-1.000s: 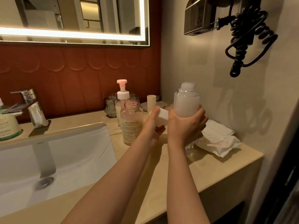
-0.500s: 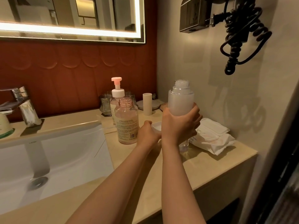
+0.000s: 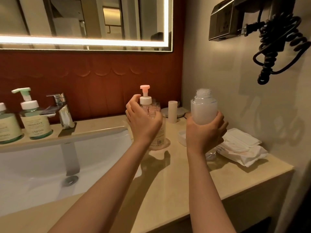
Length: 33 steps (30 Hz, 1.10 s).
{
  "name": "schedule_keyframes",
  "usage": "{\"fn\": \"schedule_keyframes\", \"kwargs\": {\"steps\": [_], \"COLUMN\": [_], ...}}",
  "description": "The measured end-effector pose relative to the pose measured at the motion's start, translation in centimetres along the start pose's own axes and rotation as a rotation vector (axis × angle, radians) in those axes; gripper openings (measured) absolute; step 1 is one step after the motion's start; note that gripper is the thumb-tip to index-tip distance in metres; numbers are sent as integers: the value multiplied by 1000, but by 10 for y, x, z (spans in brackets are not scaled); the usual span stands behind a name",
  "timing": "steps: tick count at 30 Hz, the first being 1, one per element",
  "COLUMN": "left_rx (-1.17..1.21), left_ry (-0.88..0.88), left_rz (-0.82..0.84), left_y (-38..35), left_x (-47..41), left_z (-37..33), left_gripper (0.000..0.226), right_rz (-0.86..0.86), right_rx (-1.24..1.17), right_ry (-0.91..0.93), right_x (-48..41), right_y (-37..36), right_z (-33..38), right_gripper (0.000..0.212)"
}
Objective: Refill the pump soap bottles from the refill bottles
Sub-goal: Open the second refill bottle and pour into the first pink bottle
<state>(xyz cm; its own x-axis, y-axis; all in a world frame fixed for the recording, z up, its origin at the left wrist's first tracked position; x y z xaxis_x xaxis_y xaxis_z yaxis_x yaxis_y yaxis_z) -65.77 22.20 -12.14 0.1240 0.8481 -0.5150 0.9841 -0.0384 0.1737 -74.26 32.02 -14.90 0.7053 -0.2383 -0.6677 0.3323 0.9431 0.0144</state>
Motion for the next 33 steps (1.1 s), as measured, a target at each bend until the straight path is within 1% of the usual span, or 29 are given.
{"fn": "schedule_keyframes", "kwargs": {"steps": [2,3,4,6,8,10,12,14,16,21,24,27,31,33], "left_rx": [-88,-102,-98,-56,-4,15,4,-17,-31,-23,10,5,35,41], "left_ry": [114,171,228,326,385,404,375,315,254,112,133,145,153,174], "left_rz": [162,237,302,405,457,463,459,468,463,384,388,429,482,510], "left_y": [-3,-5,-7,-12,-16,-17,-15,-10,-4,9,7,5,8,10], "left_x": [-2,-2,-2,-1,0,1,2,4,7,11,16,16,12,9], "left_z": [18,25,31,38,41,41,43,45,47,47,47,51,57,58], "left_gripper": [94,104,110,115,110,98,85,78,79,87,85,85,83,83], "right_rz": [1,5,10,21,34,45,61,78,105,186,166,159,136,156], "right_rx": [3,4,6,10,9,7,7,13,27,90,126,162,206,227], "right_ry": [22,31,43,59,79,108,137,165,212,353,418,466,498,532], "right_x": [2,2,3,4,5,7,8,10,11,14,12,9,-1,-3], "right_y": [-1,-1,-2,-3,-4,-5,-6,-8,-10,-12,-10,-9,-4,-2], "right_z": [2,2,3,3,4,5,6,7,9,13,12,9,2,0], "right_gripper": [67,67,68,68,68,67,68,69,69,71,68,66,66,68]}}
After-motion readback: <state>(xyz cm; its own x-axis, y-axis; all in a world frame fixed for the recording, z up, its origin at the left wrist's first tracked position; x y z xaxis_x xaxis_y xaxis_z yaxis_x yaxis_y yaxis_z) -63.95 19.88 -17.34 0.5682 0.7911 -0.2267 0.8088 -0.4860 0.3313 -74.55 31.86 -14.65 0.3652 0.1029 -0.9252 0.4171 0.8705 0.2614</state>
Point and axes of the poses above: each hand's wrist, its own x-axis away from the middle knuckle, its own y-axis out of the back of the hand, z = x × y, the point moved 1 cm from there along -x, towards the middle knuckle, and after that the axes turned 14 degrees about y, right-handed, at the moved point
